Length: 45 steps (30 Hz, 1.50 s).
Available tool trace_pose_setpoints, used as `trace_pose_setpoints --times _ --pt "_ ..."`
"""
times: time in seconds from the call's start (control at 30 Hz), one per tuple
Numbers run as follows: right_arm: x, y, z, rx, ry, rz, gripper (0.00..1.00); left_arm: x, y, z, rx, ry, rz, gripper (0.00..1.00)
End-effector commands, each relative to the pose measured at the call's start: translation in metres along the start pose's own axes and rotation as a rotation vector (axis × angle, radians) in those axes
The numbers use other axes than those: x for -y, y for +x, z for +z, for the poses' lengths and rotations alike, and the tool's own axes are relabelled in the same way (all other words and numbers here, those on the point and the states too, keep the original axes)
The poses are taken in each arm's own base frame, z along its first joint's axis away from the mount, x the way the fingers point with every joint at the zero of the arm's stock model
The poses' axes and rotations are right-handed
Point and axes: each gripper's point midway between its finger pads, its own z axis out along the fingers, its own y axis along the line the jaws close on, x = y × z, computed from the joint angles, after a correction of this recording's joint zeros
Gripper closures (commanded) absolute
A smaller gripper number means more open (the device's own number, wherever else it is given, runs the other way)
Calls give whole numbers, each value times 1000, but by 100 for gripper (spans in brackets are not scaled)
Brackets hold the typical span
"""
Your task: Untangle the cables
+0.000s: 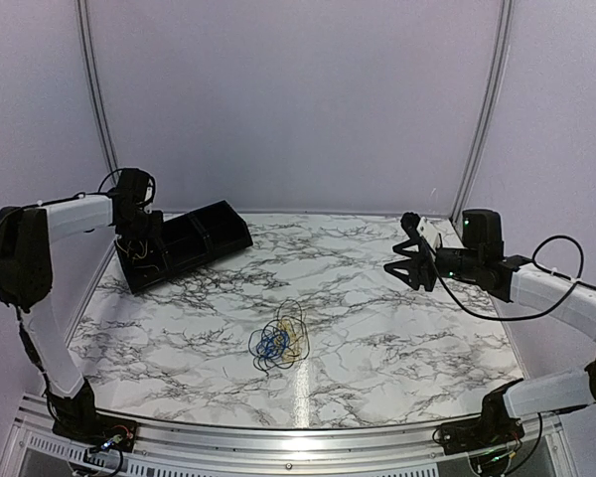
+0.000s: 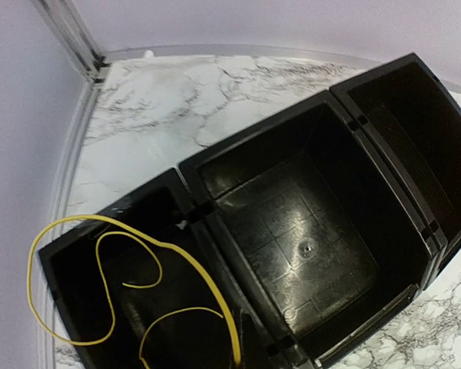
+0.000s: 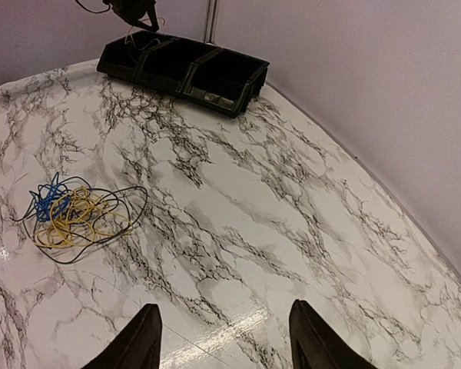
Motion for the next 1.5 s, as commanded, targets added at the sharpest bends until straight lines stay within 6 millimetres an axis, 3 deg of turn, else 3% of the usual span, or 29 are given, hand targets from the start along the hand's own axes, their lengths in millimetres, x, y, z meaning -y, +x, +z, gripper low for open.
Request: trace_pose_setpoints --times 0.0,0.13,0.37,0.63,0.8,1.03,1.33,1.47 --pt "7 -2 -3 -6 24 -8 43 24 6 20 -46 138 -37 100" --pt "8 -1 -4 -7 30 -10 43 27 16 30 -88 203 -87 100" --pt "10 -1 -6 -7 33 -11 43 -6 28 30 -105 138 -171 100" --pt "9 0 -6 -9 30 -14 43 -9 21 9 -68 145 -184 100" --pt "9 0 -5 -10 29 -15 43 -17 25 5 -73 101 -179 78" --pt "11 1 -6 -12 36 -14 43 -23 17 -23 -26 75 -166 69" --pt "14 8 -4 -28 37 -2 43 19 32 -44 -80 29 30 68" --pt "14 11 -2 -35 35 -3 43 88 24 -73 -4 202 160 71"
